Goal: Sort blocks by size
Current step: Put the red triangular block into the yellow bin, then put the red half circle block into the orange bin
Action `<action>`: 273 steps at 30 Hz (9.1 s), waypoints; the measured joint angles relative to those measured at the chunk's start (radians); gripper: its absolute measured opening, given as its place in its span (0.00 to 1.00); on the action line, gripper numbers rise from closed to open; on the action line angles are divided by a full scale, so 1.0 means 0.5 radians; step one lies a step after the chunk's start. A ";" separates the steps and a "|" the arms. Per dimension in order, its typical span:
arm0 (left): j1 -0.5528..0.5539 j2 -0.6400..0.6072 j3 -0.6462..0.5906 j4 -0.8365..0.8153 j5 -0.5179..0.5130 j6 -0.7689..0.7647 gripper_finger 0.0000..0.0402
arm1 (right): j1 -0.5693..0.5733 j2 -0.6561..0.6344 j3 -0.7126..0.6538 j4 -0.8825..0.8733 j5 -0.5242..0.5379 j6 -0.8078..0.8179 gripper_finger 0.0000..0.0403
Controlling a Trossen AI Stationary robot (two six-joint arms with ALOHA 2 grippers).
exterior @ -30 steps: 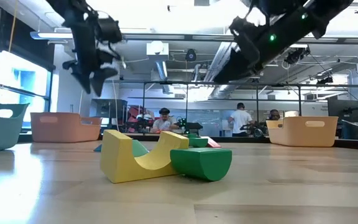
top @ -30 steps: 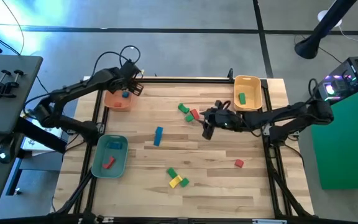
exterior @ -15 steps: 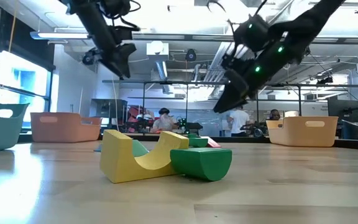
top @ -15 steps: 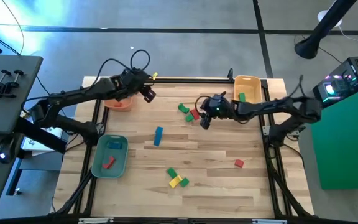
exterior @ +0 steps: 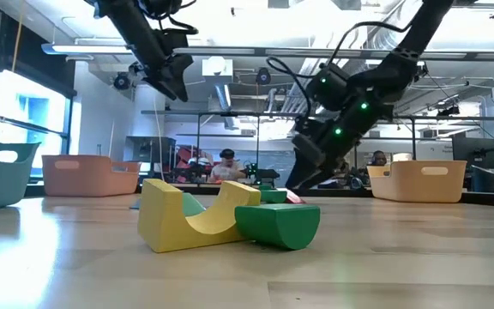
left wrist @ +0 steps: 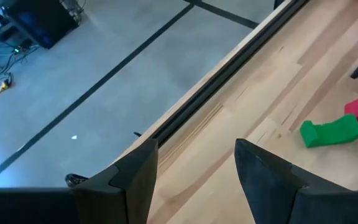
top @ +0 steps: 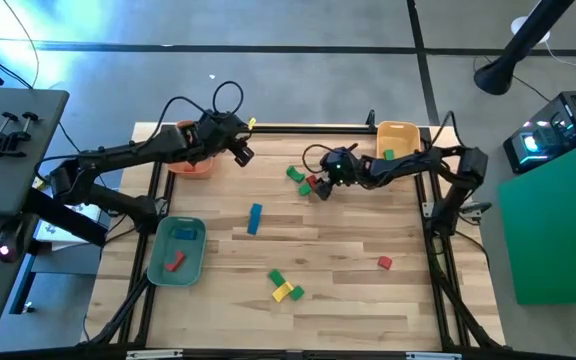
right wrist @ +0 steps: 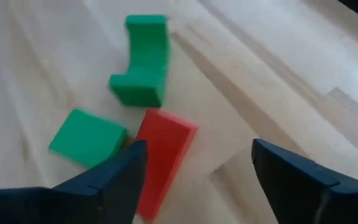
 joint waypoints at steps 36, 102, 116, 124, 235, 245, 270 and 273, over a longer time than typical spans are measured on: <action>-0.646 -0.002 -0.002 -0.308 -0.560 -0.305 0.50 | 0.337 -0.479 0.049 -1.073 0.553 0.470 0.43; -0.991 -0.005 -0.325 -0.028 -1.020 -0.392 0.50 | -1.135 -0.402 0.169 -1.591 0.492 0.200 0.41; -0.997 -0.005 -0.325 -0.027 -0.968 -0.403 0.50 | -0.883 -0.715 0.231 -1.667 0.725 0.204 0.77; -0.996 -0.005 -0.325 -0.029 -0.969 -0.495 0.50 | -0.265 -0.869 -0.139 -0.977 0.675 0.188 0.77; -0.994 0.778 -0.187 2.103 0.664 1.668 0.53 | 0.679 -1.053 -0.702 0.950 -0.582 -0.049 0.32; -0.926 1.019 0.057 2.084 0.719 1.769 0.64 | 0.482 -1.038 -0.700 1.064 -0.838 -0.108 0.32; -0.992 1.038 0.082 2.033 0.531 1.748 0.40 | 0.487 -1.042 -0.695 0.947 -0.720 -0.096 0.45; -1.007 1.037 0.082 2.043 0.439 1.730 0.39 | 0.475 -1.039 -0.694 0.910 -0.700 -0.009 0.57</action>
